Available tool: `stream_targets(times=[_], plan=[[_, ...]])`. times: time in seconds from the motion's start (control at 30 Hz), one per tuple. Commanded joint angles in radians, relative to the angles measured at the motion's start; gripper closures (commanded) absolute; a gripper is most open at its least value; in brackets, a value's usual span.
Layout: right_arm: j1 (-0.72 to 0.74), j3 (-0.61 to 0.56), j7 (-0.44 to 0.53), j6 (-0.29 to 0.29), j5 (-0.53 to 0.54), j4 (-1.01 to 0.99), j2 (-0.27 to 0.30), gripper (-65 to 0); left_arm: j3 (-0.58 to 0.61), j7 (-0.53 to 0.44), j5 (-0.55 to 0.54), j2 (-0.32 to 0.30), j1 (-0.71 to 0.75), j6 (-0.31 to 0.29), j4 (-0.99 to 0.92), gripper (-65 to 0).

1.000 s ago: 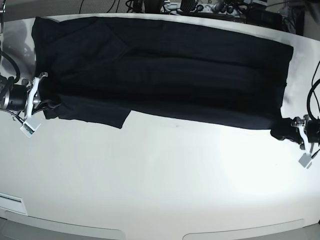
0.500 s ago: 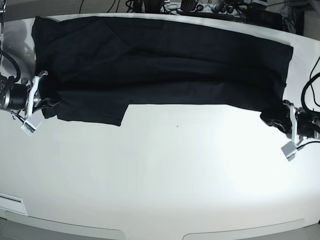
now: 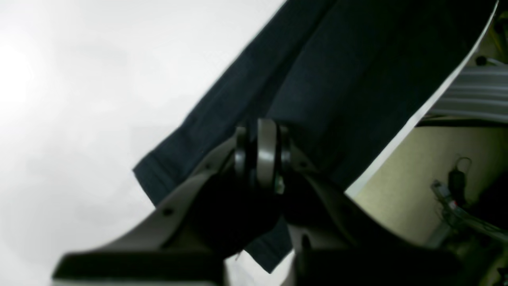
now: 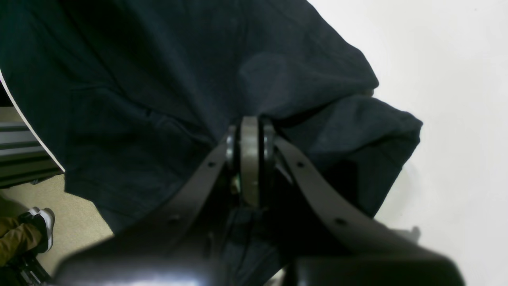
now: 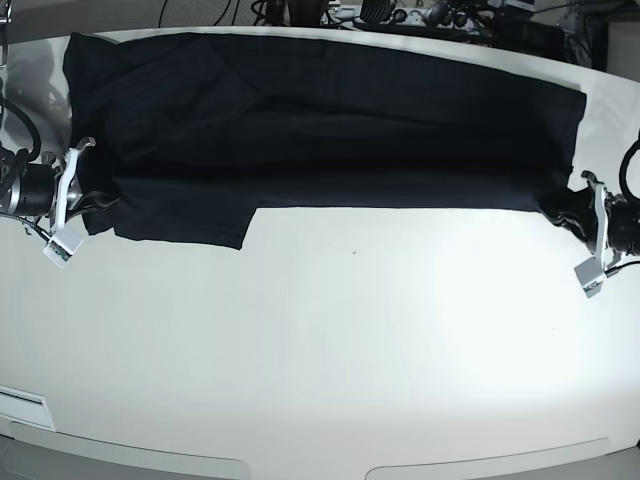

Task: Fold the T-shirt properly
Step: 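Grasp the folded shirt's edge with both grippers and drag it flat, then grasp the sleeve end with the right gripper and fold it inward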

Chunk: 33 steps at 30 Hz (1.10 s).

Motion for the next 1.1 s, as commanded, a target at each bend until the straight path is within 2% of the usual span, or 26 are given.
stream_targets(times=[0.0, 0.3, 0.33, 0.4, 0.43, 0.47, 0.57, 0.63, 0.7, 0.83, 0.9, 0.97, 1.07], plan=[[0.016, 0.013, -0.005, 0.001, 0.013, 0.011, 0.026, 0.0, -0.015, 0.008, -0.014, -0.029, -0.002, -0.008, 0.008, 0.0], [0.016, 0.013, -0.041, 0.001, 0.009, 0.011, 0.023, -0.4, -0.015, 0.008, -0.014, -0.032, 0.14, -0.008, 0.008, 0.0], [0.016, 0.013, -0.043, 0.001, 0.01, 0.011, 0.023, -8.0, -0.015, 0.008, -0.006, -0.033, 0.152, -0.008, 0.008, -5.0], [0.017, 0.013, -0.043, 0.001, 0.011, 0.011, 0.023, -27.5, -0.015, 0.008, 0.018, -0.032, 0.177, -0.008, 0.008, -22.8], [0.018, 0.013, -0.043, 0.001, 0.023, 0.012, 0.024, -35.2, -0.015, 0.008, 0.021, -0.033, 0.191, -0.008, 0.008, -30.3], [0.019, 0.013, -0.044, 0.001, 0.053, 0.012, 0.026, -38.6, -0.015, 0.008, 0.021, -0.033, 0.204, -0.008, 0.008, -34.6], [0.028, 0.013, -0.042, 0.001, 0.181, 0.019, 0.037, -38.8, -0.015, -0.004, 0.025, -0.032, 0.232, -0.008, 0.008, -35.2], [0.039, 0.013, -0.027, 0.001, 0.191, 0.02, 0.027, -38.8, -0.015, -0.014, 0.047, -0.031, 0.233, -0.008, 0.008, -35.2], [0.037, 0.013, 0.035, 0.001, 0.119, 0.02, 0.0, -38.8, -0.015, -0.061, 0.108, -0.033, 0.233, -0.008, 0.008, -35.2], [0.036, 0.013, 0.226, -0.011, -0.189, 0.02, -0.098, -38.9, -0.015, -0.206, 0.222, -0.032, 0.233, -0.008, 0.008, -35.2], [0.036, 0.013, 0.298, -0.064, -0.32, 0.019, -0.142, -39.0, -0.015, -0.257, 0.253, -0.032, 0.233, -0.008, 0.008, -35.2], [0.036, 0.013, 0.341, -0.111, -0.434, 0.012, -0.177, -39.0, -0.015, -0.266, 0.257, -0.032, 0.233, -0.008, 0.008, -35.2], [0.036, 0.013, 0.393, -0.176, -0.545, -0.019, -0.217, -39.0, -0.015, -0.262, 0.257, -0.032, 0.233, -0.008, 0.008, -35.2]])
